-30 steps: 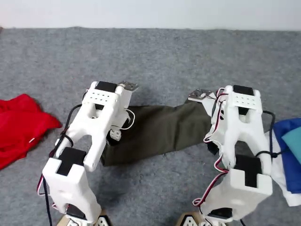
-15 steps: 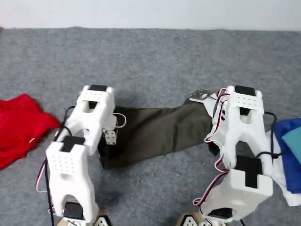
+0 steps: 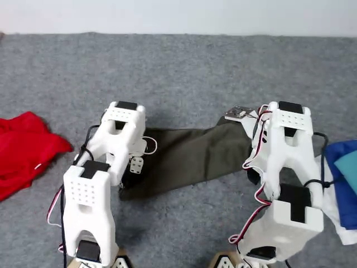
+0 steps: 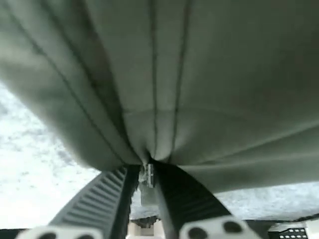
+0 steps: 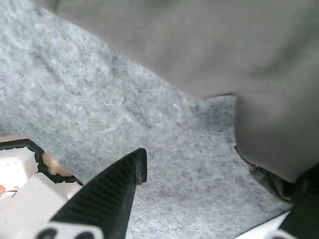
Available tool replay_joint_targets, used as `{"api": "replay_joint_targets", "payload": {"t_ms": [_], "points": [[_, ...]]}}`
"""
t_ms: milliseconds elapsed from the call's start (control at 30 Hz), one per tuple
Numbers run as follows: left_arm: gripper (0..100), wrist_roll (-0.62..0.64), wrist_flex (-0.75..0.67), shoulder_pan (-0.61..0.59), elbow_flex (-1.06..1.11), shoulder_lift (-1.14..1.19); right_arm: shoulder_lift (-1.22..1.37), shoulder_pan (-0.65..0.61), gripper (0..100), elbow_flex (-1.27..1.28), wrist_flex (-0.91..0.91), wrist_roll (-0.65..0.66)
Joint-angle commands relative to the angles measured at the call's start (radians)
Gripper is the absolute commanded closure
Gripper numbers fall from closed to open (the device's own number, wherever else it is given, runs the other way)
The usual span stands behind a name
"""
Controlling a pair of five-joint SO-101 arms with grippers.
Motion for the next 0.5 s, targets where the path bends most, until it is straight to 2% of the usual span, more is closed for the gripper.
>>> {"api": "replay_joint_targets", "payload": {"t_ms": [0, 200, 333, 467], "points": [[99, -0.058, 0.008, 0.04, -0.004, 0.037, -0.051, 0.01, 55.2, -0.005, 0.018, 0.008], [99, -0.127, 0.009, -0.074, -0.015, -0.017, -0.073, -0.024, 55.2, -0.006, 0.101, 0.009], [99, -0.219, 0.008, -0.178, -0.016, -0.083, -0.191, -0.084, 55.2, -0.002, 0.13, 0.02], [99, -0.278, 0.008, -0.219, -0.016, -0.115, -0.297, -0.139, 55.2, 0.025, 0.191, 0.061]]}}
